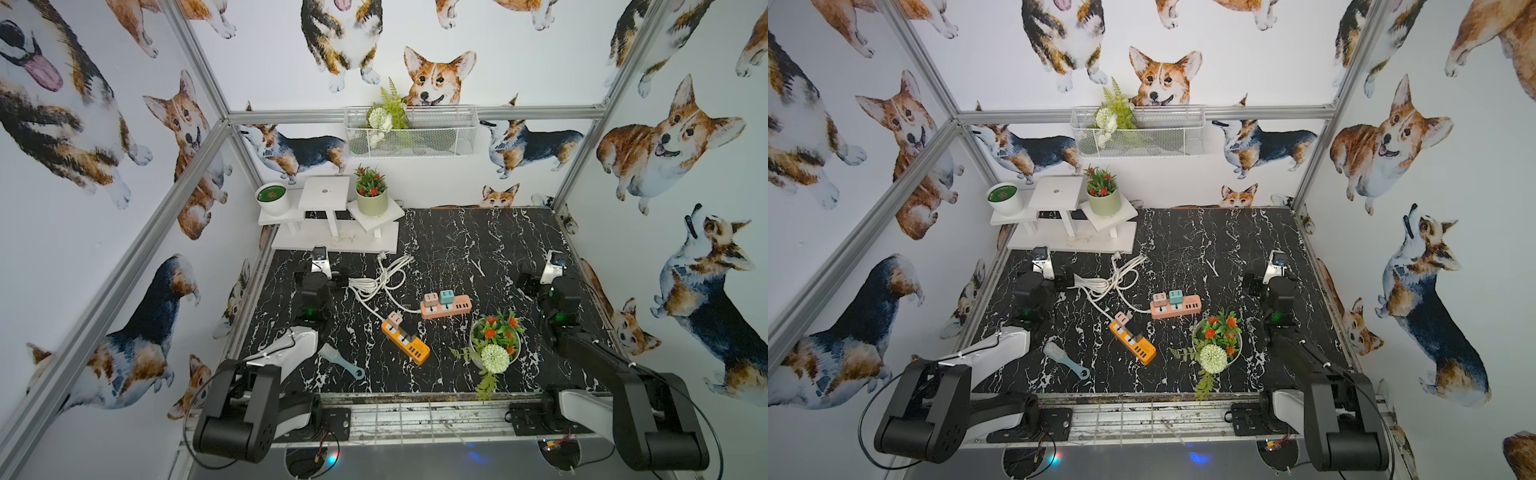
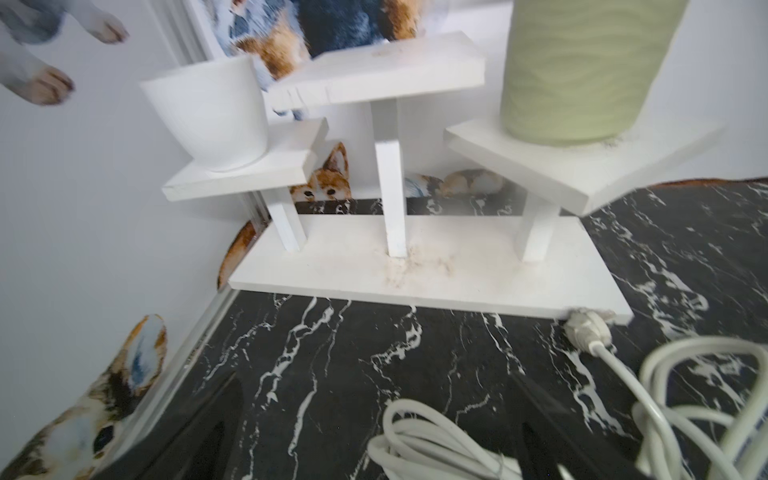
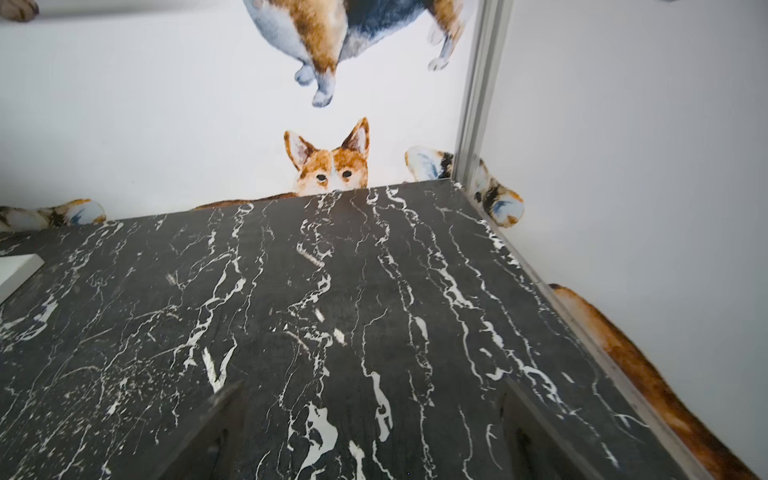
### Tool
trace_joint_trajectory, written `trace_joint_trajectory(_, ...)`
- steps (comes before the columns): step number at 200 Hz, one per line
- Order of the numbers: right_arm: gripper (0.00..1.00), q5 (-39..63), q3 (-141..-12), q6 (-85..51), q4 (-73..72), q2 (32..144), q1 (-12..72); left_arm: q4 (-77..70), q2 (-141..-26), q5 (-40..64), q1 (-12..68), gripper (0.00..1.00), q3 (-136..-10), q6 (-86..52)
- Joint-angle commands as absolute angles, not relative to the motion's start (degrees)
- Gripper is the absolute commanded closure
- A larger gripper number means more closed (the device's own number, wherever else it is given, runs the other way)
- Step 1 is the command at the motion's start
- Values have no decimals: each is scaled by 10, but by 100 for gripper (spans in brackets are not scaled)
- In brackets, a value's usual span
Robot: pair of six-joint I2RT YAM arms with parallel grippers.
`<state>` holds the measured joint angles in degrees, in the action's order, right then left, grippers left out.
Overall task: Pull the plug off the socket
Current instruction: Remove the plug from the socket.
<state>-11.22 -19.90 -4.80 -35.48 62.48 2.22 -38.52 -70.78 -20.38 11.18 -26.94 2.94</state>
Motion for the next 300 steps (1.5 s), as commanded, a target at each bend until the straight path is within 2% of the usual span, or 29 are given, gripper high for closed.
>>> trace_joint_trajectory(1, 0, -161, -253, -59, -301, 587, 23, -287, -685, -255, 114, 0, -337, 22)
trace_joint_trajectory(26, 0, -174, -374, -108, -235, 560, 23, -191, -683, -288, 135, 0, -462, 9)
trace_joint_trajectory(36, 0, -196, -445, -183, -162, 553, 23, -65, -689, -290, 136, 0, -563, -47)
trace_joint_trajectory(46, 0, -186, -565, -289, 47, 553, 15, 114, -709, -258, 132, 0, -677, -94)
trace_joint_trajectory(58, 0, -191, -678, -406, 260, 569, 0, 309, -741, -324, 124, 0, -781, -301)
trace_joint_trajectory(63, 0, -193, -692, -464, 297, 573, -3, 357, -748, -309, 107, 0, -799, -364)
trace_joint_trajectory(79, 0, 42, -646, -521, 208, 558, -75, 349, -759, -137, 49, 0, -798, -427)
trace_joint_trajectory(86, 0, 66, -644, -530, 210, 553, -79, 370, -765, -130, 50, 0, -813, -444)
trace_joint_trajectory(122, 0, 33, -756, -441, 425, 574, -43, 503, -782, -155, 91, 0, -887, -425)
trace_joint_trajectory(195, 0, 32, -863, -369, 601, 602, 24, 693, -788, -120, 153, 0, -930, -453)
trace_joint_trajectory(228, 0, 24, -885, -367, 633, 603, 54, 757, -803, -86, 171, 0, -950, -470)
trace_joint_trajectory(300, 0, -91, -954, -341, 707, 664, 249, 795, -804, -70, 248, 0, -922, -525)
